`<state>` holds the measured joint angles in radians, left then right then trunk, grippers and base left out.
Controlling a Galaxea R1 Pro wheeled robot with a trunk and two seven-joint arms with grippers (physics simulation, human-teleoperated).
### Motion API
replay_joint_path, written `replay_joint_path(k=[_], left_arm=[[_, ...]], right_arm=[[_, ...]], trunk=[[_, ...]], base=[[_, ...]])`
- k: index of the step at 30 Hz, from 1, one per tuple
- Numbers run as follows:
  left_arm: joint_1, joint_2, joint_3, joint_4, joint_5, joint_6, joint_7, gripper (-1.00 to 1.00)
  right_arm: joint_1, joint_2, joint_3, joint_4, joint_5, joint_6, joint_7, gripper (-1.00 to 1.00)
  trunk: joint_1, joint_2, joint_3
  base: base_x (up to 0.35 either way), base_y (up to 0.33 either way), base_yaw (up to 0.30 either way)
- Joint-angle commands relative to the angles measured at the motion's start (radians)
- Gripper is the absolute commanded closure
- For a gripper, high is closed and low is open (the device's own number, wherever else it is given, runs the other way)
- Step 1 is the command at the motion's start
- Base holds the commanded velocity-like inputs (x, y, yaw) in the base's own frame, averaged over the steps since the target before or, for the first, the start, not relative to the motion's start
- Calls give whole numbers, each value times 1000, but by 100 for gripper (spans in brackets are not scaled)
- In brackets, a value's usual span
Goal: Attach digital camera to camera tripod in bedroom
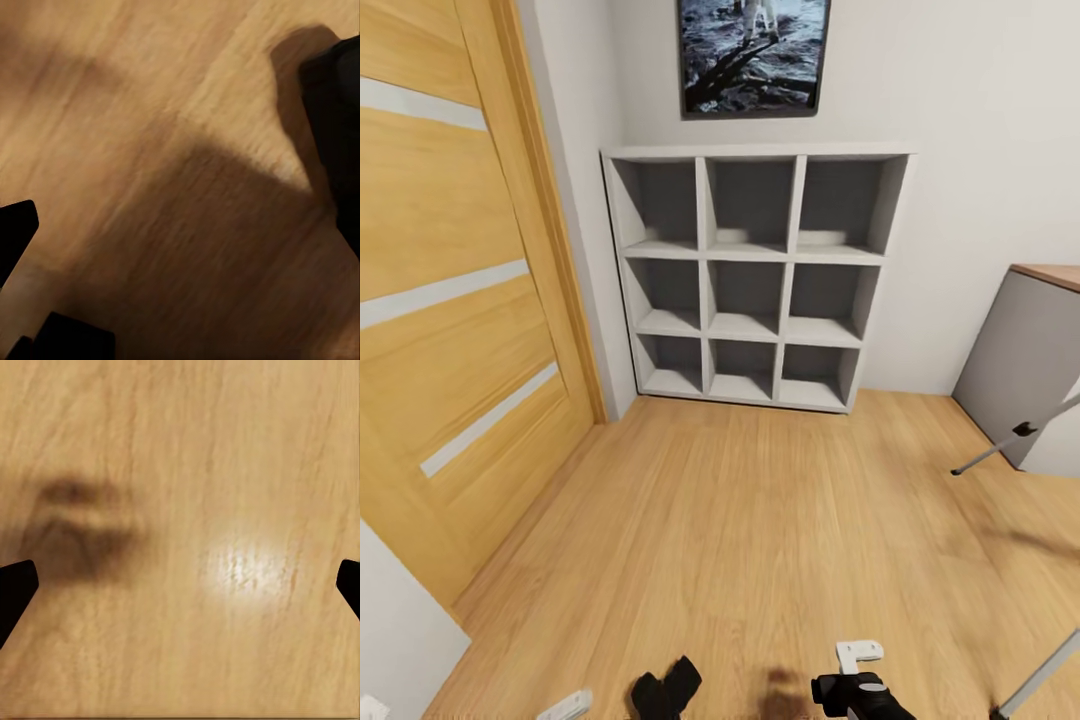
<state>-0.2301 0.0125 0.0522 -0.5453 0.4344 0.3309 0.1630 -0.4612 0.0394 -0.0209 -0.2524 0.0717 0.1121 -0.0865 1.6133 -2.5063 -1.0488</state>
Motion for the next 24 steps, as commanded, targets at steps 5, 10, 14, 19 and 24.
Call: replay_joint_path(k=[5, 10, 14, 19, 24], left_arm=[[0, -3, 0, -1, 10, 4, 6, -100], [0, 0, 0, -5, 10, 4, 6, -100], [0, 4, 0, -9, 10, 3, 6, -100], [0, 17, 8, -24, 10, 4, 6, -100], [0, 30, 31, -96, 10, 15, 6, -100]], right_arm=[[0, 0, -2, -3, 11, 7, -2, -100], [0, 0, 0, -14, 12, 11, -2, -100], [0, 0, -1, -24, 12, 17, -2, -100], [0, 0, -2, -70, 12, 22, -2, -100], [-1, -1, -2, -196, 10, 62, -1, -100]], trunk=[[2, -2, -20], [4, -3, -40], [6, -4, -55], [8, -5, -75], [11, -6, -94]], base=[[0, 0, 0], [0, 0, 0], [0, 0, 0], [0, 0, 0], [0, 0, 0]])
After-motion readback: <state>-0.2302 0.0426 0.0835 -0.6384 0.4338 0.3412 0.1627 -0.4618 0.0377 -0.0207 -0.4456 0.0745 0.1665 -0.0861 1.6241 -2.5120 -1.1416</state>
